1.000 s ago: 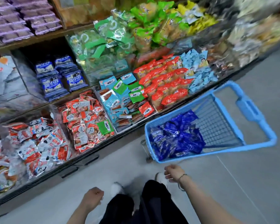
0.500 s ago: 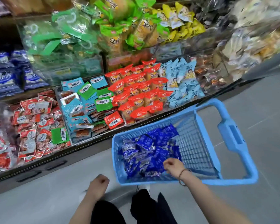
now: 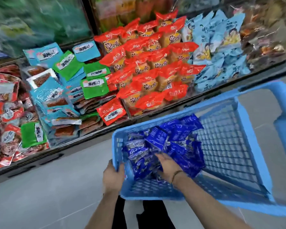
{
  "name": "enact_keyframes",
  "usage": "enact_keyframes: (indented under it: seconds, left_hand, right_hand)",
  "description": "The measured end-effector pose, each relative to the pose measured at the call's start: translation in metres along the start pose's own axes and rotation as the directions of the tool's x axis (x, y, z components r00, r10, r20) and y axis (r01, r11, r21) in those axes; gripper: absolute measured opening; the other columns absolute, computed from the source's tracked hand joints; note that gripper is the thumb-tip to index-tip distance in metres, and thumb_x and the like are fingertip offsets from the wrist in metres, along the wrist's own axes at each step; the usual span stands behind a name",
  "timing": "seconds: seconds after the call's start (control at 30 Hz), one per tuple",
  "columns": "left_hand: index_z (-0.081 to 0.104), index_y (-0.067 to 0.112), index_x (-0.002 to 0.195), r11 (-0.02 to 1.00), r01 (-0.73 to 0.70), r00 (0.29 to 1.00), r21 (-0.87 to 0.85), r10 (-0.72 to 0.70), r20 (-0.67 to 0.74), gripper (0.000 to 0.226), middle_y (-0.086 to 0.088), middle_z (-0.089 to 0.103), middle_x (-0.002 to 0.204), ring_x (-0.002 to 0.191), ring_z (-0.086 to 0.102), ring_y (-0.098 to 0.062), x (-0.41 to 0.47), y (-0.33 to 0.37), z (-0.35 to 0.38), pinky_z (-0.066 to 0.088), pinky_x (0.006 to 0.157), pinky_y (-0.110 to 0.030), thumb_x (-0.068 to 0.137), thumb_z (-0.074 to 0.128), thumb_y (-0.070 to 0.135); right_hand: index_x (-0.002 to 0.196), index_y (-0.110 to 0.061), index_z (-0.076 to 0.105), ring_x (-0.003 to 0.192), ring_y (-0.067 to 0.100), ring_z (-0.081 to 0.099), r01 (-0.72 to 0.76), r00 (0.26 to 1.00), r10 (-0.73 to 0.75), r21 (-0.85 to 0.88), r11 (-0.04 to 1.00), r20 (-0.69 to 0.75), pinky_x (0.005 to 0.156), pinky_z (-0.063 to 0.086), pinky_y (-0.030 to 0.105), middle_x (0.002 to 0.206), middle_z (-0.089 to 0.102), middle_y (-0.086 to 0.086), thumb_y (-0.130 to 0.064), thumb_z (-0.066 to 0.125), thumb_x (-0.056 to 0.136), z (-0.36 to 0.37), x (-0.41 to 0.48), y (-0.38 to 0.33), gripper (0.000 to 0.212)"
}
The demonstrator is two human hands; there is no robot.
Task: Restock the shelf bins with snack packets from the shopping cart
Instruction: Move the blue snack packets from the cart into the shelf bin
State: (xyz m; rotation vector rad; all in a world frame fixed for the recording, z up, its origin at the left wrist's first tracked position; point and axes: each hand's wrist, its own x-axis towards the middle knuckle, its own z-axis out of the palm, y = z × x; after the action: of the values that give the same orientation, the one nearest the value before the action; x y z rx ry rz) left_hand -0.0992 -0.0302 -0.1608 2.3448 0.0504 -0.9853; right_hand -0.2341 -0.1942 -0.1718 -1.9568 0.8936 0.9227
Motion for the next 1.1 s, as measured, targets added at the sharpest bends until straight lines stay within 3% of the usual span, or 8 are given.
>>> enact_keyframes:
  seconds: [0.2, 0.5, 0.57, 0.67, 0.8, 0.93, 1.03, 1.1]
  left_hand:
    - [0.056, 0.015, 0.093, 0.998, -0.047, 0.999, -0.028, 0.047, -0.022, 0.008, -0.015, 0.063, 0.078, 0.067, 0.062, -0.032, 0.013, -0.019, 0.011, 0.049, 0.061, -0.036, 0.094, 0.051, 0.021]
    - [0.051, 0.020, 0.080, 0.999, -0.028, 0.999, -0.044, 0.027, -0.025, 0.008, -0.013, 0.062, 0.075, 0.070, 0.060, -0.034, 0.011, -0.016, 0.009, 0.053, 0.069, -0.047, 0.088, 0.052, 0.020]
    - [0.054, 0.022, 0.092, 0.995, -0.077, 0.997, -0.069, 0.075, -0.030, 0.007, -0.011, 0.065, 0.089, 0.079, 0.061, -0.029, 0.006, -0.012, 0.005, 0.054, 0.077, -0.044, 0.088, 0.057, 0.018]
    - [0.048, 0.009, 0.128, 0.934, -0.356, 0.924, -0.002, 0.352, -0.152, 0.046, -0.006, 0.051, 0.127, 0.118, 0.045, -0.019, -0.006, -0.003, -0.002, 0.035, 0.100, -0.026, 0.085, 0.063, 0.015]
    - [0.059, 0.018, 0.119, 0.792, -0.609, 0.792, -0.055, 0.610, 0.015, 0.044, 0.012, 0.056, 0.124, 0.118, 0.048, -0.002, -0.025, 0.018, -0.011, 0.033, 0.104, -0.015, 0.081, 0.056, 0.041]
    - [0.065, 0.033, 0.105, 0.946, -0.231, 0.766, -0.229, 0.322, 0.557, 0.037, 0.011, 0.072, 0.103, 0.098, 0.066, -0.006, -0.033, 0.040, -0.008, 0.048, 0.098, -0.040, 0.078, 0.055, 0.057]
    - [0.069, 0.034, 0.098, 0.941, -0.052, 0.848, -0.335, 0.218, 0.483, 0.035, 0.006, 0.073, 0.104, 0.099, 0.068, -0.014, -0.031, 0.040, -0.007, 0.047, 0.098, -0.047, 0.079, 0.062, 0.063]
    - [0.066, 0.035, 0.101, 0.881, 0.160, 0.890, -0.446, 0.067, 0.451, 0.044, -0.002, 0.067, 0.114, 0.091, 0.071, -0.024, -0.030, 0.043, -0.009, 0.057, 0.083, -0.045, 0.068, 0.064, 0.064]
  right_hand:
    - [0.145, -0.020, 0.017, 0.140, 0.028, 0.022, -0.002, 0.993, -0.019, -0.180, 0.984, -0.114, 0.106, 0.038, 0.040, 0.151, 0.023, 0.008, 0.002, 0.056, 0.081, 0.014, 0.033, -0.010, 0.079]
    - [0.129, -0.027, 0.038, 0.110, 0.030, 0.039, 0.162, 0.983, -0.183, -0.423, 0.892, -0.010, 0.090, 0.047, 0.041, 0.132, 0.030, 0.004, -0.023, 0.065, 0.080, 0.020, 0.036, -0.004, 0.056]
    - [0.125, -0.029, 0.042, 0.113, 0.027, 0.039, 0.177, 0.978, -0.204, -0.351, 0.920, -0.042, 0.092, 0.046, 0.039, 0.128, 0.040, 0.001, -0.032, 0.066, 0.077, 0.012, 0.029, -0.004, 0.054]
    - [0.108, -0.029, 0.055, 0.093, 0.015, 0.052, 0.216, 0.973, -0.215, -0.006, 0.976, -0.084, 0.078, 0.049, 0.029, 0.095, 0.062, -0.005, -0.033, 0.072, 0.068, -0.015, 0.008, -0.005, 0.044]
    - [0.089, -0.027, 0.063, 0.061, 0.006, 0.052, 0.222, 0.957, -0.280, 0.438, 0.871, 0.071, 0.060, 0.045, 0.022, 0.065, 0.058, -0.013, -0.020, 0.081, 0.064, -0.060, -0.022, -0.017, 0.032]
    - [0.092, -0.034, 0.065, 0.073, -0.001, 0.060, 0.254, 0.931, -0.348, 0.485, 0.837, 0.112, 0.072, 0.048, 0.016, 0.081, 0.067, -0.013, -0.017, 0.081, 0.069, -0.084, -0.035, -0.029, 0.032]
    - [0.109, -0.031, 0.059, 0.095, 0.006, 0.063, 0.256, 0.955, -0.297, 0.480, 0.839, 0.010, 0.089, 0.050, 0.022, 0.102, 0.066, -0.011, -0.025, 0.082, 0.069, -0.087, -0.034, -0.028, 0.047]
    - [0.103, -0.027, 0.060, 0.089, 0.017, 0.067, 0.212, 0.971, -0.239, 0.486, 0.848, -0.007, 0.077, 0.056, 0.029, 0.098, 0.068, -0.002, -0.040, 0.080, 0.066, -0.089, -0.034, -0.026, 0.044]
